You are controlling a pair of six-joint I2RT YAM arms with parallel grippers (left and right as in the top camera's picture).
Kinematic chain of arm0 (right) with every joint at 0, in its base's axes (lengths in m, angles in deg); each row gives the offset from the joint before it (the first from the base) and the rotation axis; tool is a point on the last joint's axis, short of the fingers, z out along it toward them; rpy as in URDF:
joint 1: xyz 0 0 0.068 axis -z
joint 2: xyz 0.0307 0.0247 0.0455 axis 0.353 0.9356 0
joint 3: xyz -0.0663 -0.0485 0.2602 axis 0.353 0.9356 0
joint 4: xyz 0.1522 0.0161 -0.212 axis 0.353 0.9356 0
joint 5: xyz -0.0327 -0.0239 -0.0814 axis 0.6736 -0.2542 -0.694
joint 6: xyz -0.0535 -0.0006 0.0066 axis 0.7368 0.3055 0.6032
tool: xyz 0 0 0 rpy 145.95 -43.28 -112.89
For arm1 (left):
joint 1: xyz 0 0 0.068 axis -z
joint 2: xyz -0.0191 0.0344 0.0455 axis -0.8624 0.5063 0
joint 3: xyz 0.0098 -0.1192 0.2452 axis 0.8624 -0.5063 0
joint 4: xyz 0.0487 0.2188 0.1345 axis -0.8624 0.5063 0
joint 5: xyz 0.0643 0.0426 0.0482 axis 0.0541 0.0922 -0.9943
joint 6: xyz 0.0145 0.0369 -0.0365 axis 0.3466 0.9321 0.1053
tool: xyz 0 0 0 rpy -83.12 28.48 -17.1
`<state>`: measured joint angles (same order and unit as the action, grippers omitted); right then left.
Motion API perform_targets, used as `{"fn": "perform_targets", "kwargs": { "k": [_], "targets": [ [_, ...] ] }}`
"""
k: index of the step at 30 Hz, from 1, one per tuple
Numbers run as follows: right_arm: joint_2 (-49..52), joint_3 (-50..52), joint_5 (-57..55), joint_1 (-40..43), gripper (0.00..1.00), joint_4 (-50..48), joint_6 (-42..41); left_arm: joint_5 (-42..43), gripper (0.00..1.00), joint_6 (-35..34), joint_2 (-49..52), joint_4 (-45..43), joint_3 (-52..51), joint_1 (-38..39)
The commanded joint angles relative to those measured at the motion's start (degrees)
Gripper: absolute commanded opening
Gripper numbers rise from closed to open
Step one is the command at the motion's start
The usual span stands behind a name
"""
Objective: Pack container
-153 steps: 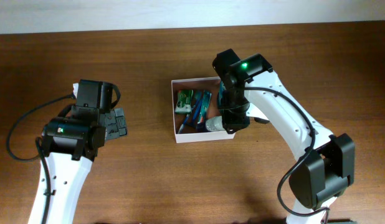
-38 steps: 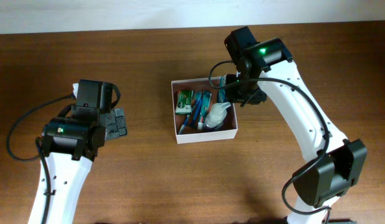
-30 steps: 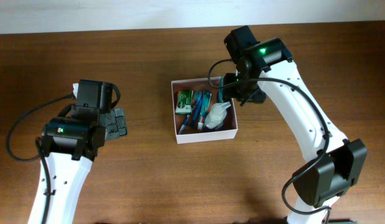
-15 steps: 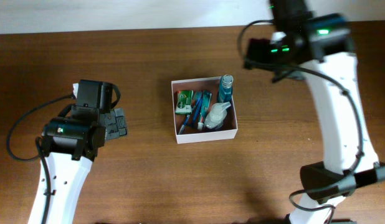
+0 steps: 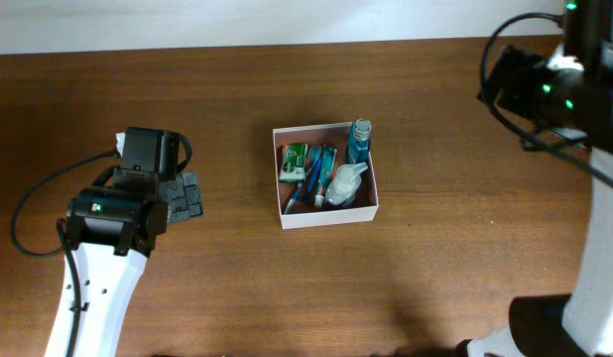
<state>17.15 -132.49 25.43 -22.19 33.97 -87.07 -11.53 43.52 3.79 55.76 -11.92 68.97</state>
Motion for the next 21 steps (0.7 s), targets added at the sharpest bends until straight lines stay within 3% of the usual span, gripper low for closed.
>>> {"fn": "perform_targets", "kwargs": {
  "k": [1, 21],
  "targets": [
    [-0.6, -0.7, -0.3, 0.1, 0.98, 0.3, 0.0, -0.6, 0.99, -0.6, 0.2, 0.0, -0.1, -0.3],
    [-0.4, -0.5, -0.6, 0.1, 0.98, 0.3, 1.8, -0.6, 0.99, -0.5, 0.2, 0.0, -0.1, -0.3]
  ]
}}
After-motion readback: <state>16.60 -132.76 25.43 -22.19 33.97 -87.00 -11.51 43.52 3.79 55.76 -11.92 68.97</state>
